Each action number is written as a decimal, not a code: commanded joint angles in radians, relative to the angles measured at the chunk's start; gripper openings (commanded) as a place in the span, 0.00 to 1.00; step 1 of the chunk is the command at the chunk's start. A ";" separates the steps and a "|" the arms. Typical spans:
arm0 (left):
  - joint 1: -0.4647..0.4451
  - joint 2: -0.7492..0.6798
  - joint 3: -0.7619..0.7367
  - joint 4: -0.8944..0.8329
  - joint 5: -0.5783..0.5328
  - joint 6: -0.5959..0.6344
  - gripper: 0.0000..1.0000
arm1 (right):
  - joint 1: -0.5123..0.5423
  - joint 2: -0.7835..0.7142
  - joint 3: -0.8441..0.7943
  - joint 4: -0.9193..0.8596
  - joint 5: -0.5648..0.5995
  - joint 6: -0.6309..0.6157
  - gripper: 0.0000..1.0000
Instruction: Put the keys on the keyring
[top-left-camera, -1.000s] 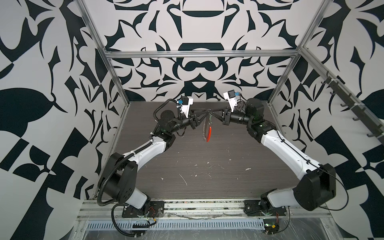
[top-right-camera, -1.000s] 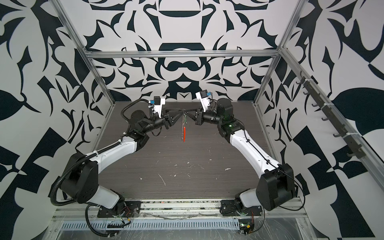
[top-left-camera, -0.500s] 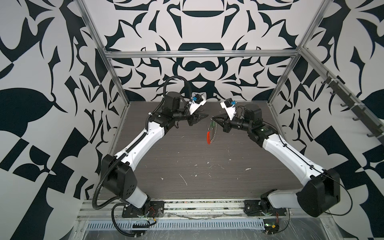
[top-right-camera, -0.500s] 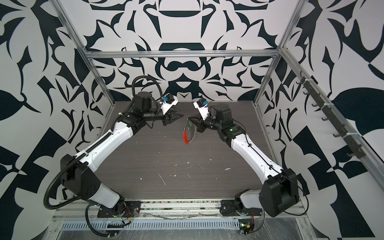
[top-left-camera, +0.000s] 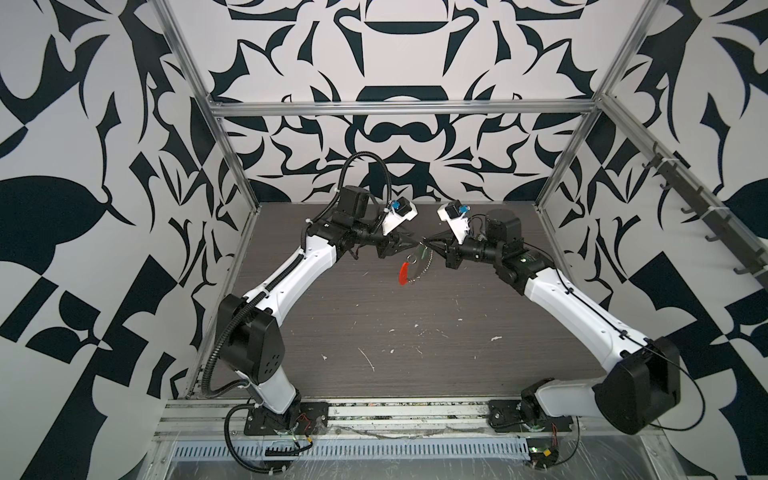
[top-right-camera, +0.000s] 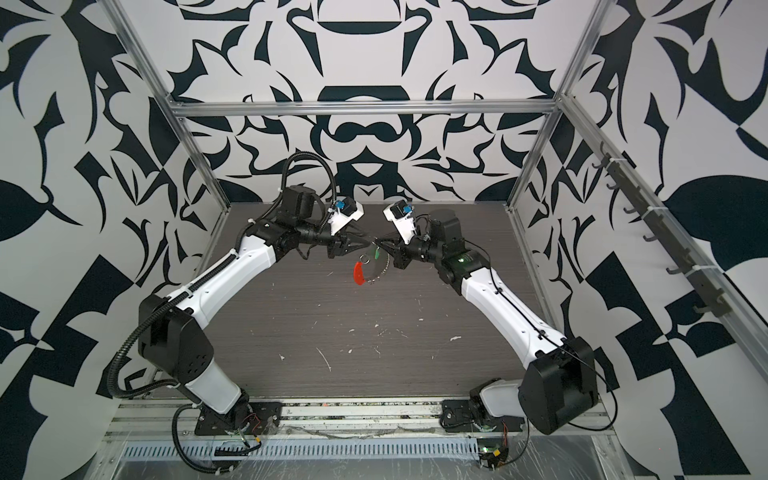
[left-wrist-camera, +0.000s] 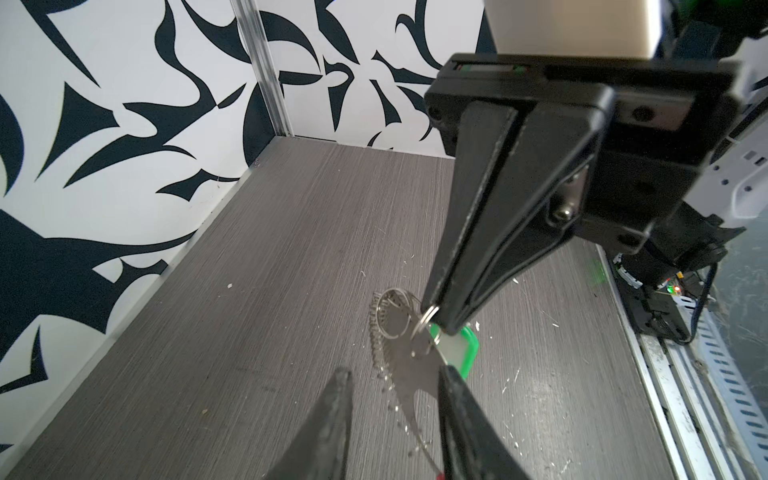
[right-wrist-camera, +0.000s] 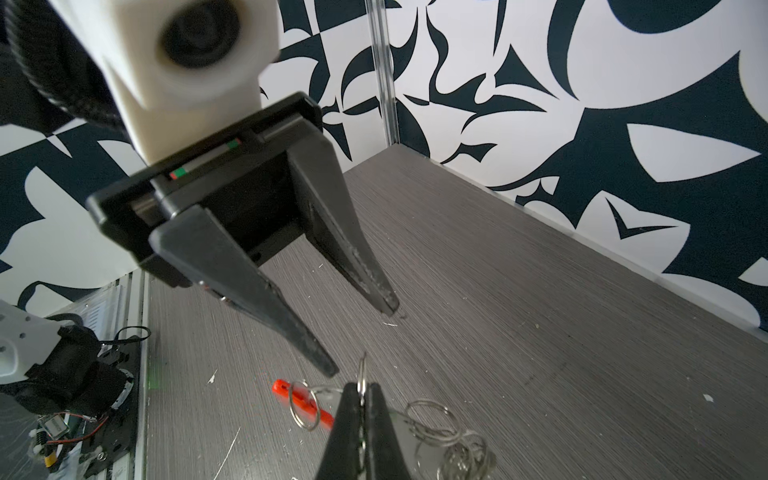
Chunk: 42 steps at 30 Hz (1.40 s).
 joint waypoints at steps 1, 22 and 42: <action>0.012 0.003 0.029 0.012 0.058 -0.011 0.37 | 0.006 -0.035 0.047 0.032 -0.032 -0.011 0.00; 0.013 0.056 0.076 0.001 0.147 -0.064 0.31 | 0.026 -0.023 0.088 0.018 -0.046 0.002 0.00; 0.012 0.037 0.062 0.022 0.296 -0.163 0.00 | 0.037 -0.010 0.078 0.069 0.006 0.049 0.00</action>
